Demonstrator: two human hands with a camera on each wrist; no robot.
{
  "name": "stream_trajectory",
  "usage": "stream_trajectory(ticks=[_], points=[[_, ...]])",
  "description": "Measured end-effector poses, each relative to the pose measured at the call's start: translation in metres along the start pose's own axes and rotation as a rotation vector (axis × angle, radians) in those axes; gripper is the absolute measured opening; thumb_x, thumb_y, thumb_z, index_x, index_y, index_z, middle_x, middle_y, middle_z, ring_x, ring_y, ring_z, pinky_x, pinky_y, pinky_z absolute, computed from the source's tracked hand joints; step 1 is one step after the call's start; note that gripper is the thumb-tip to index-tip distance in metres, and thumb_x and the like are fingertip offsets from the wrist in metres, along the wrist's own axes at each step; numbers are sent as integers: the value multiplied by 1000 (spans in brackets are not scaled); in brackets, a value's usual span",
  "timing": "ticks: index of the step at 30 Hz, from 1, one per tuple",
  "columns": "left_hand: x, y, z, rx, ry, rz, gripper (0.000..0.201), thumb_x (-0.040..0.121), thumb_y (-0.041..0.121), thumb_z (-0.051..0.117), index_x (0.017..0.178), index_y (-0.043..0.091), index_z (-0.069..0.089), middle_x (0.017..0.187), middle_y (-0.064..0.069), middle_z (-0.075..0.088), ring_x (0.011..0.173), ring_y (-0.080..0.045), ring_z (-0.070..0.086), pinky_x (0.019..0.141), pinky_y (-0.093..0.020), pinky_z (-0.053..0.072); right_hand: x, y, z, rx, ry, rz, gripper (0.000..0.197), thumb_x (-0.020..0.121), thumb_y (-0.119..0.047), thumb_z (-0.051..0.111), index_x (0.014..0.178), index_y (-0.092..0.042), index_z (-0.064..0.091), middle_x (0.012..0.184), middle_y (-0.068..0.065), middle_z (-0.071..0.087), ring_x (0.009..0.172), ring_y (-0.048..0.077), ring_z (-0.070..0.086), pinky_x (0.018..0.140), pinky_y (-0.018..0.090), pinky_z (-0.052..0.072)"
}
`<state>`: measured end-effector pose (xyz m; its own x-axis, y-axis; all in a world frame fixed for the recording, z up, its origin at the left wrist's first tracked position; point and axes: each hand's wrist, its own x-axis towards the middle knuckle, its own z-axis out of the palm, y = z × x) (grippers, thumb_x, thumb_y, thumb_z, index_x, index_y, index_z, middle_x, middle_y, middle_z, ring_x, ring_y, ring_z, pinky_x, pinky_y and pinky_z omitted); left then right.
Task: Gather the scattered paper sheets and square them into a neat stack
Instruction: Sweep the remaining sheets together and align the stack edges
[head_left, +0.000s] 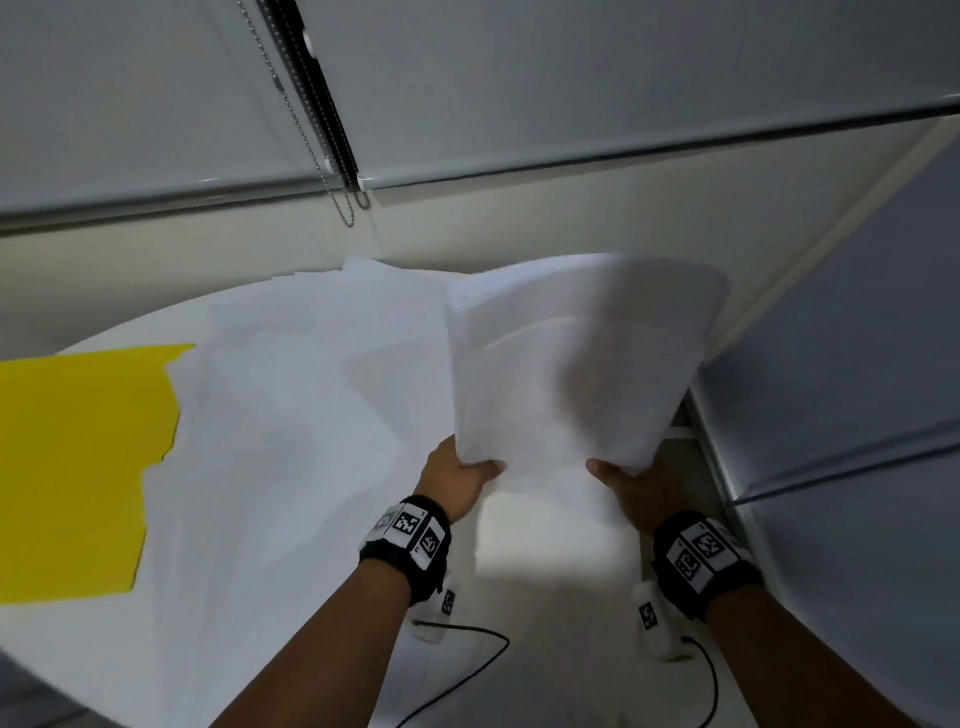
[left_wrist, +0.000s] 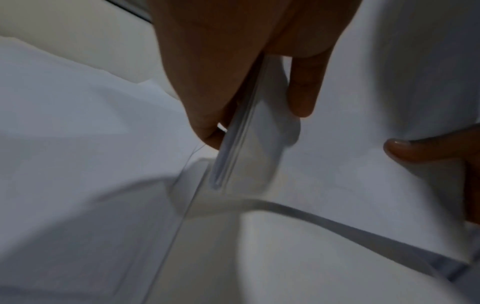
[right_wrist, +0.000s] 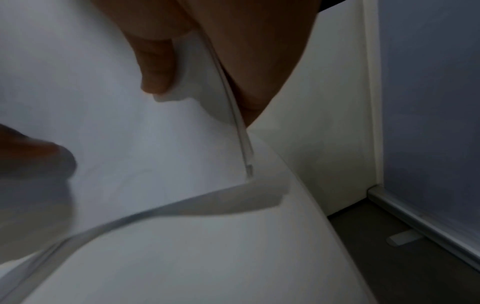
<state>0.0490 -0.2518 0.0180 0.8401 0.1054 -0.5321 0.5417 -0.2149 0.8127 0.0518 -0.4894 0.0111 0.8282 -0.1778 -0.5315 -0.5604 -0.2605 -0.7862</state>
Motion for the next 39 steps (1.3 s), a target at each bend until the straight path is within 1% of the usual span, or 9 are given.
stream_trajectory(ticks=[4, 9, 13, 18, 22, 24, 27, 31, 39], points=[[-23, -17, -5, -7, -66, -35, 33, 75, 20, 73, 108, 22, 68, 101, 7, 74, 96, -15, 69, 90, -33, 54, -11, 25, 4, -31, -74, 5, 90, 32, -79, 75, 105, -29, 59, 97, -12, 65, 104, 24, 61, 102, 41, 44], [-53, -47, -15, 39, -131, -57, 48, 83, 19, 68, 128, 28, 56, 120, 13, 67, 109, -8, 63, 97, -27, 47, -43, 39, 15, -8, -152, 55, 42, 89, -25, 66, 126, -9, 55, 115, 7, 61, 106, 24, 55, 95, 31, 37], [-68, -71, -40, 154, -156, -65, 49, 92, 27, 61, 138, 29, 45, 125, 12, 60, 113, -9, 59, 94, -23, 43, -61, 60, 30, -8, -131, 88, 36, 88, -2, 62, 123, -8, 57, 105, 10, 64, 101, 32, 60, 91, 38, 44], [-86, -90, -87, 41, 15, -75, 46, 88, -7, 44, 117, 25, 59, 90, -5, 67, 68, -14, 61, 63, -22, 54, -68, 85, 49, 20, -74, 170, 36, 87, -4, 66, 122, -1, 58, 111, 17, 64, 101, 34, 59, 97, 45, 45], [-89, -122, -144, 228, 265, 31, 35, 85, 2, 49, 96, 33, 62, 109, 9, 68, 99, -11, 64, 88, -22, 48, -76, 97, 56, -35, -42, 149, 38, 83, -2, 69, 120, -1, 60, 114, 20, 65, 106, 37, 60, 100, 52, 44], [-92, -142, -170, 454, 400, 25, 34, 86, 12, 56, 112, 34, 57, 129, 3, 58, 117, -21, 56, 94, -26, 42, -81, 99, 59, -83, -21, 131, 38, 83, -3, 69, 120, 0, 60, 113, 21, 65, 105, 38, 61, 98, 52, 46], [-98, -167, -194, 690, 451, -246, 83, 82, 49, 66, 149, 20, 27, 157, -7, 21, 142, -31, 26, 109, -48, 32, -88, 94, 68, -169, -4, 102, 40, 86, -7, 68, 124, -3, 58, 116, 21, 64, 104, 38, 60, 96, 50, 47], [-98, -176, -189, 754, 303, -388, 124, 73, 72, 63, 155, 12, -7, 162, -10, -14, 150, -29, -7, 117, -52, 15, -98, 83, 80, -274, 57, 65, 42, 89, -9, 63, 129, -1, 54, 124, 23, 60, 111, 39, 57, 95, 40, 43], [-99, -155, -177, 752, 401, -365, 91, 70, 50, 76, 143, 16, 34, 148, -6, 22, 135, -28, 28, 104, -47, 33, -115, 81, 98, -355, 151, 53, 41, 92, -7, 57, 131, 1, 50, 127, 24, 58, 115, 40, 55, 100, 39, 41]])
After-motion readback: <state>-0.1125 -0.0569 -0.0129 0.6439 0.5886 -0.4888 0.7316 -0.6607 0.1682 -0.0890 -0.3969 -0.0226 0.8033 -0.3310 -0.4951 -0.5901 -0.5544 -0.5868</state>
